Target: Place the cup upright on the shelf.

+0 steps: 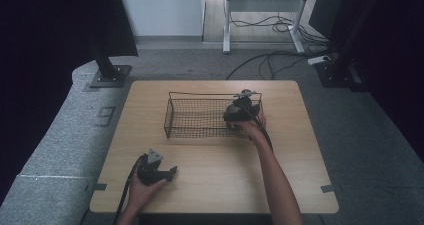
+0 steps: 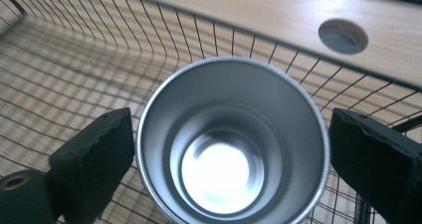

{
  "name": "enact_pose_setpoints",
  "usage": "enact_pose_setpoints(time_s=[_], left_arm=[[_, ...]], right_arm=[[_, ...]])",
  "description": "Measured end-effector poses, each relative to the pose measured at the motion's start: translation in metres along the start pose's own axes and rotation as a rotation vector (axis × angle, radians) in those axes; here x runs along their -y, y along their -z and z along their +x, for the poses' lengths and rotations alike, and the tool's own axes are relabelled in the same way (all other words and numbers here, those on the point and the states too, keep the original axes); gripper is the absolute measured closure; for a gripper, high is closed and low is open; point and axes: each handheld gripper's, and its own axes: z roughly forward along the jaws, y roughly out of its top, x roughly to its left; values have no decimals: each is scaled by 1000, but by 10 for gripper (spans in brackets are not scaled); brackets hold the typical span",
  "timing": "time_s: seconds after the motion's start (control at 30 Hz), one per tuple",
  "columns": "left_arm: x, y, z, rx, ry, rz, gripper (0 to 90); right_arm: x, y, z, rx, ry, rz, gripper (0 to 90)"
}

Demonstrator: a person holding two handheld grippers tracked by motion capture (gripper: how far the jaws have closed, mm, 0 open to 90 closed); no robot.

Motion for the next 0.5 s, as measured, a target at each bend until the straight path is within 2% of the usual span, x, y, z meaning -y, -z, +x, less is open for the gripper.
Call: enact_pose_setpoints(time_s=[0.23,0.5], left_arm=[[0,0,0,0,0,0,166],[0,0,0,-1,-1,2,165]], right_arm=[[-2,21,-5,-2,-22,-92,41],[4,55,-6,-29,-9,-177,77]])
